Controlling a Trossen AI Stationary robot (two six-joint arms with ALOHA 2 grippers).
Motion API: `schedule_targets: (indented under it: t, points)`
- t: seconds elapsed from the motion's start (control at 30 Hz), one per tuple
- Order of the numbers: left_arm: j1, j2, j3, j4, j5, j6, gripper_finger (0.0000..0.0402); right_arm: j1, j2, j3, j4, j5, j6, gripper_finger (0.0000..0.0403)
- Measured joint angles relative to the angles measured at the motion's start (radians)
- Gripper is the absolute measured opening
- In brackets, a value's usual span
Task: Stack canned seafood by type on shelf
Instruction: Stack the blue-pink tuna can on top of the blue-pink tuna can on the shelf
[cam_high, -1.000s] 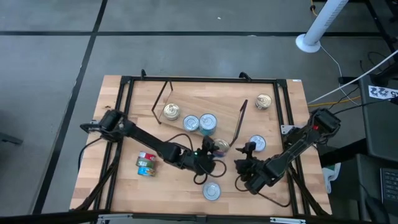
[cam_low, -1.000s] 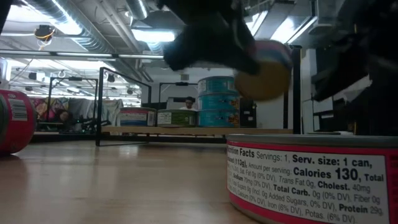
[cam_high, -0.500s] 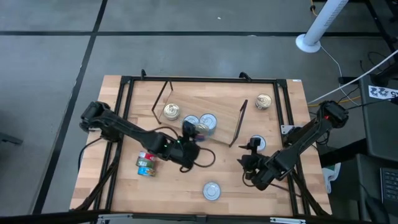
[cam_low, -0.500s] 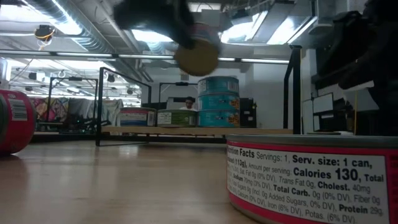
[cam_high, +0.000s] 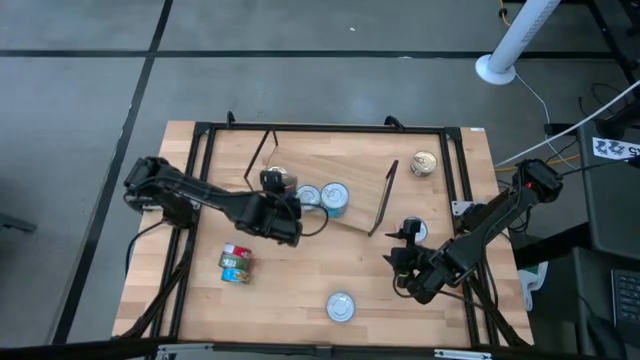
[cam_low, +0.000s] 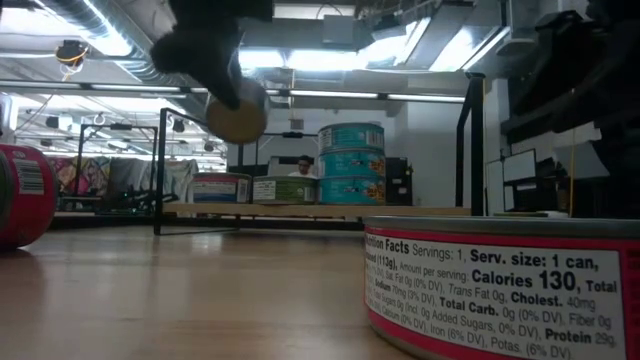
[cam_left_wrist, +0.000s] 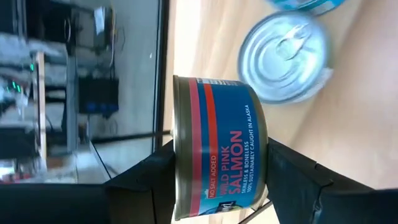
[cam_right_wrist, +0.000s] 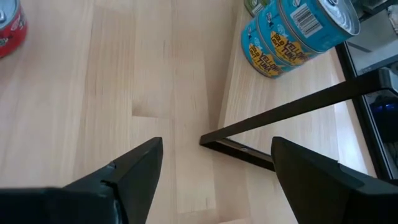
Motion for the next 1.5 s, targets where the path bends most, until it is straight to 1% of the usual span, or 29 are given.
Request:
schedule_targets:
  t: [0.33,0.5,0.63,0.83,0.93,1.13,1.3,1.5]
  points:
    - [0.112,0.001,-0.116,0.012,-0.002,-0.036,0.0197,0.0,0.0,0.0,0.0,0.0,-0.001,0.03]
    - [0.152,0.001,-0.167,0.084,-0.001,-0.02,0.0197,0.0,0.0,0.0,0.0,0.0,-0.001,0.03]
    - [0.174,0.001,-0.196,0.143,-0.024,0.025,0.0197,0.0,0.0,0.0,0.0,0.001,-0.001,0.03]
    - [0.184,0.001,-0.199,0.15,-0.026,0.032,0.0197,0.0,0.0,0.0,0.001,0.0,-0.001,0.03]
    - [0.178,0.001,-0.2,0.154,-0.028,0.075,0.0197,0.0,0.0,0.0,0.001,0.0,-0.001,0.03]
    - [0.151,0.003,-0.201,0.163,-0.112,0.124,0.0197,0.0,0.0,0.0,0.001,0.0,0.0,0.03]
    - [0.157,0.003,-0.201,0.162,-0.127,0.127,0.0198,0.0,0.0,0.0,0.003,0.0,0.0,0.03]
    - [0.192,0.003,-0.201,0.164,-0.129,0.127,0.0198,0.0,0.0,0.0,0.003,0.0,0.0,0.03]
